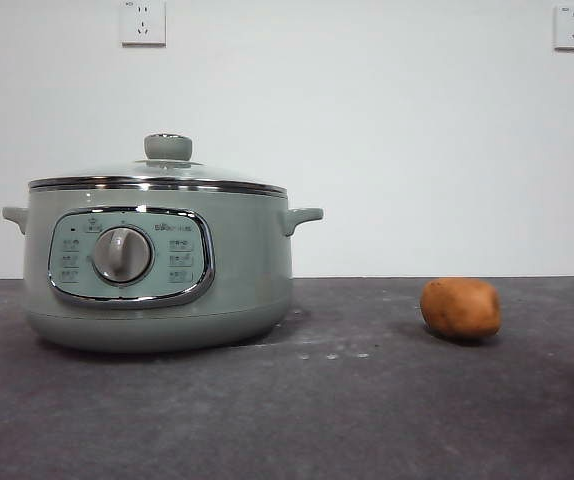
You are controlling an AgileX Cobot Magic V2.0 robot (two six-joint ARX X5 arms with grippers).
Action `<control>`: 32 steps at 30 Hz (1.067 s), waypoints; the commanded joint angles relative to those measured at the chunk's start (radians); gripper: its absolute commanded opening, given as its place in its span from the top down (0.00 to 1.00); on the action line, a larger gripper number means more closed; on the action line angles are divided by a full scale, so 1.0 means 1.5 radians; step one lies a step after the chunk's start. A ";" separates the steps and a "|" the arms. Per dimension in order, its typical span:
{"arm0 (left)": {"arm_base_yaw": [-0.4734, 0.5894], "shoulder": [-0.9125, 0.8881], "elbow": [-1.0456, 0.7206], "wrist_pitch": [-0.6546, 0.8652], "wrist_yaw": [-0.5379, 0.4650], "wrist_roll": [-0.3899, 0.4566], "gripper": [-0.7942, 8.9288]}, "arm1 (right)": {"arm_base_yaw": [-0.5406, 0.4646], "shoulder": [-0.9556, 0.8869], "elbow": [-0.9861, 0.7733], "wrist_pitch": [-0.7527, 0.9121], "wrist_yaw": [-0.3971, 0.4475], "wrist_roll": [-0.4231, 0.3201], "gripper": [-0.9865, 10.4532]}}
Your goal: Pick up the potato,open the lid,put the potato in the pot,close the lid
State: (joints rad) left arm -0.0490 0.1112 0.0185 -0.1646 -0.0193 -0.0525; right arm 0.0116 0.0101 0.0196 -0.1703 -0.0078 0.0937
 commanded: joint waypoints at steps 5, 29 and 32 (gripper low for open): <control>-0.002 0.005 0.054 -0.001 0.001 0.006 0.91 | 0.000 0.001 0.042 -0.009 -0.003 0.028 0.90; -0.002 0.466 0.562 -0.305 0.125 -0.011 0.58 | 0.001 0.432 0.444 -0.262 -0.204 0.097 0.59; -0.002 0.542 0.632 -0.365 0.125 0.005 0.32 | 0.002 0.526 0.507 -0.321 -0.238 0.057 0.38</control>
State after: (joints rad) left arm -0.0490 0.8978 0.9424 -0.6987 0.1673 -0.0734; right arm 0.0120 0.7502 0.7544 -0.6346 -0.3515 0.2241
